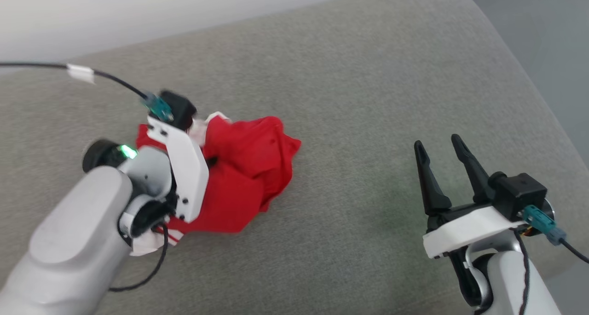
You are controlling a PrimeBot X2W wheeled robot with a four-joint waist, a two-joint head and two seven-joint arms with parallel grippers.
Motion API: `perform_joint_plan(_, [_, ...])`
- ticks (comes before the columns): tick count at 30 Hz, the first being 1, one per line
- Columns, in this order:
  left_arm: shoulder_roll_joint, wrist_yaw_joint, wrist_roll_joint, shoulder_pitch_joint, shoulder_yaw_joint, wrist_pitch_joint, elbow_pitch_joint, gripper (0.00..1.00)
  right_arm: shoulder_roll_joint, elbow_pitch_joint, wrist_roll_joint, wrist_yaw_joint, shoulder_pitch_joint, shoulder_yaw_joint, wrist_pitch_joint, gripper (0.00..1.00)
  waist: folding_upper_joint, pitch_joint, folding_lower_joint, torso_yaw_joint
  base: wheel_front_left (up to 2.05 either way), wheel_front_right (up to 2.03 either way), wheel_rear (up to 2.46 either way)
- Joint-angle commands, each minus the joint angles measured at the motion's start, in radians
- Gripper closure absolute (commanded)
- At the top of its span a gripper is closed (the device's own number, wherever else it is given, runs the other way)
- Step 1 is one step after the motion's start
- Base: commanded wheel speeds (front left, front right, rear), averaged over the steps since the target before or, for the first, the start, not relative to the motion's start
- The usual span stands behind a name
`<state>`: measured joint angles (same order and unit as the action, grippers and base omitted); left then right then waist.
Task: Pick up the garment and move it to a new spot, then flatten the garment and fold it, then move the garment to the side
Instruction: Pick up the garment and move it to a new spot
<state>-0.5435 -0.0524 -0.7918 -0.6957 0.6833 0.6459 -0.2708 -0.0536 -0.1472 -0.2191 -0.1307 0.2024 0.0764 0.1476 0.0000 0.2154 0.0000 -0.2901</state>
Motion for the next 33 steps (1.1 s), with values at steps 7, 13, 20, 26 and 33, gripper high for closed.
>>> perform_joint_plan(7, [0.046,-0.027,0.036,0.009,0.069,0.006,-0.21,1.0,0.003,-0.05,-0.027,0.0,0.036,0.037,0.036,0.0,0.0,0.039,0.0,-0.04,0.0,0.0,0.0])
perform_joint_plan(13, [0.085,-0.045,0.011,0.008,0.079,-0.03,-0.336,1.0,0.003,-0.082,-0.035,0.0,0.056,0.05,0.049,0.0,0.0,0.032,0.0,-0.03,0.0,0.0,0.0])
perform_joint_plan(20, [0.082,-0.069,0.008,-0.036,0.072,-0.164,-0.283,0.0,0.003,-0.085,-0.011,0.0,0.031,0.03,0.053,0.0,0.0,-0.017,0.0,0.034,0.0,0.0,0.0])
perform_joint_plan(26, [0.037,-0.077,0.001,-0.002,0.064,-0.311,-0.177,0.0,0.0,-0.068,0.01,0.0,0.007,0.01,0.04,0.0,0.0,-0.065,0.0,0.106,0.0,0.0,0.0])
perform_joint_plan(33, [-0.017,-0.07,-0.004,0.07,0.009,-0.492,-0.103,0.0,-0.01,-0.054,0.025,0.0,-0.019,-0.015,0.025,0.0,0.0,-0.117,0.0,0.172,0.0,0.0,0.0])
